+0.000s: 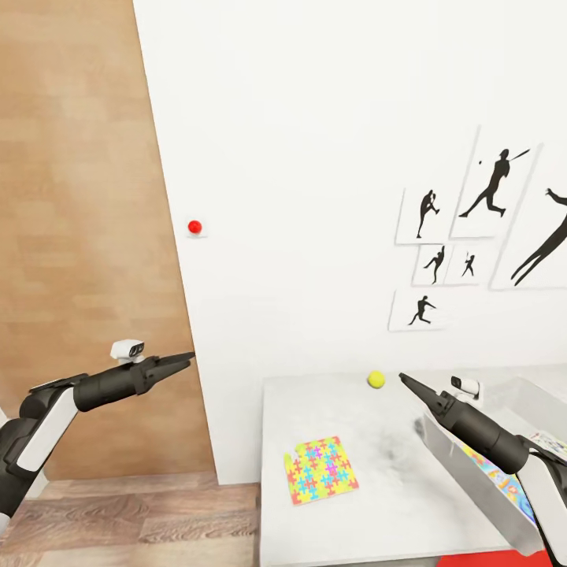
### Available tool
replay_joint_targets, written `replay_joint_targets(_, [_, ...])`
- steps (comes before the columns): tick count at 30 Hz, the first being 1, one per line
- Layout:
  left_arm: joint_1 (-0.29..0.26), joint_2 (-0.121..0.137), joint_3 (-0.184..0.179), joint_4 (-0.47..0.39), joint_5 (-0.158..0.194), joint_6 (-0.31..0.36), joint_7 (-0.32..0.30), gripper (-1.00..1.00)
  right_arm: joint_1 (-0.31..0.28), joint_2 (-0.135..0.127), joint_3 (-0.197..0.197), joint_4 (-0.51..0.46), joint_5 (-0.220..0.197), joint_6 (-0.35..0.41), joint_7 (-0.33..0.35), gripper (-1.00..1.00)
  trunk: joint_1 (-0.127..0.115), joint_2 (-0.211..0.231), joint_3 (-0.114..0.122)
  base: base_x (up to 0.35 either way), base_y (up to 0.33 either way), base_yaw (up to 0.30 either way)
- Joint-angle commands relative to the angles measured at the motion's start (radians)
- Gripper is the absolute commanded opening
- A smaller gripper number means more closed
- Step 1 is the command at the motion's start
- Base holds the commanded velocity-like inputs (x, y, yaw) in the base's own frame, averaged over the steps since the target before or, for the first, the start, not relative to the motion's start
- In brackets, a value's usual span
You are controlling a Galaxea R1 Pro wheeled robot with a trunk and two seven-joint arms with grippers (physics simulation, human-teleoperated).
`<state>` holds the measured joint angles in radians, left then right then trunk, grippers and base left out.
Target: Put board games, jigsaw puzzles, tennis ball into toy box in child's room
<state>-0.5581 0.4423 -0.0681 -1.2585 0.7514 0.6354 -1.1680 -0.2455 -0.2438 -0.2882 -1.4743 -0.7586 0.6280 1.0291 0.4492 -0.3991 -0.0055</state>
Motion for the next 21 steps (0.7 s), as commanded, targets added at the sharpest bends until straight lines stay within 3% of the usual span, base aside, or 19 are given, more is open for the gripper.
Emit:
replay_joint_targets(1, [0.000, 0.001, -0.002, 0.001, 0.008, 0.009, 0.001, 1.00, 0.000, 0.000, 0.000, 0.000, -0.005, 0.007, 0.000, 1.00, 0.001, -0.001, -0.002, 0.195, 0.095, 0.000])
replay_joint_targets(21, [0.000, 0.001, -0.002, 0.001, 0.008, 0.007, 0.002, 1.00, -0.001, 0.000, -0.002, 0.000, -0.005, 0.001, 0.000, 1.00, 0.001, -0.001, -0.010, 0.068, 0.022, 0.000])
